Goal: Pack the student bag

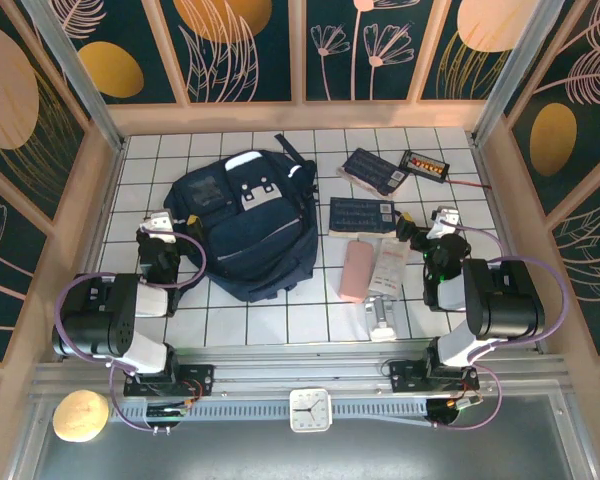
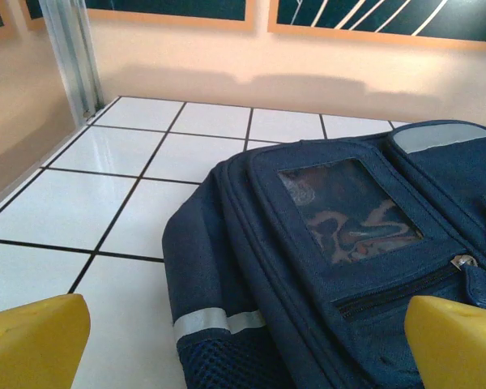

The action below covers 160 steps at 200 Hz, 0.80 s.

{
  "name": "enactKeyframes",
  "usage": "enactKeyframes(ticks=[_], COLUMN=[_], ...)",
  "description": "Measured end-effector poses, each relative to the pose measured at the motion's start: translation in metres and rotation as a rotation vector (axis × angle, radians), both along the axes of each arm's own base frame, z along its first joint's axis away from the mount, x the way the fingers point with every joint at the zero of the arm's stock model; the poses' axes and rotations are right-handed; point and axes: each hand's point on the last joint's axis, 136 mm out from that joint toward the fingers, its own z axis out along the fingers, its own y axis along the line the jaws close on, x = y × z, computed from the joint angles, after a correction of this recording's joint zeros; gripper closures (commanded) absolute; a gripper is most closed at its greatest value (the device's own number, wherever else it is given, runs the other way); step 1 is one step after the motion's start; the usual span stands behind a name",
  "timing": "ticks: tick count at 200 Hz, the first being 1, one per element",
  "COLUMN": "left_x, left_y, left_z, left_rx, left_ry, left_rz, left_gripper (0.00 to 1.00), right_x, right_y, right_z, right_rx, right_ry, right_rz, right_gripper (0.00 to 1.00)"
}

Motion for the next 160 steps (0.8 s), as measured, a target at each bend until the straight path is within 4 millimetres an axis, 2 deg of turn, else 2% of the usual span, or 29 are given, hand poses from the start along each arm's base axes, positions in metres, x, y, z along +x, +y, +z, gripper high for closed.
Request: enactKeyframes(ticks=[160], left_x=[0.0012], left_y=[0.0002], left_z=[0.0054], left_rx=[0.009], left_ry=[-0.022], left_rz=[-0.001], left_gripper=[0.01], right_x=[0.0004], right_y=[-0.0030], right_z=[0.0025], right_rx=[-0.010], right_ry=[-0.011], right_rz=[-0.006], right_gripper=[0.01])
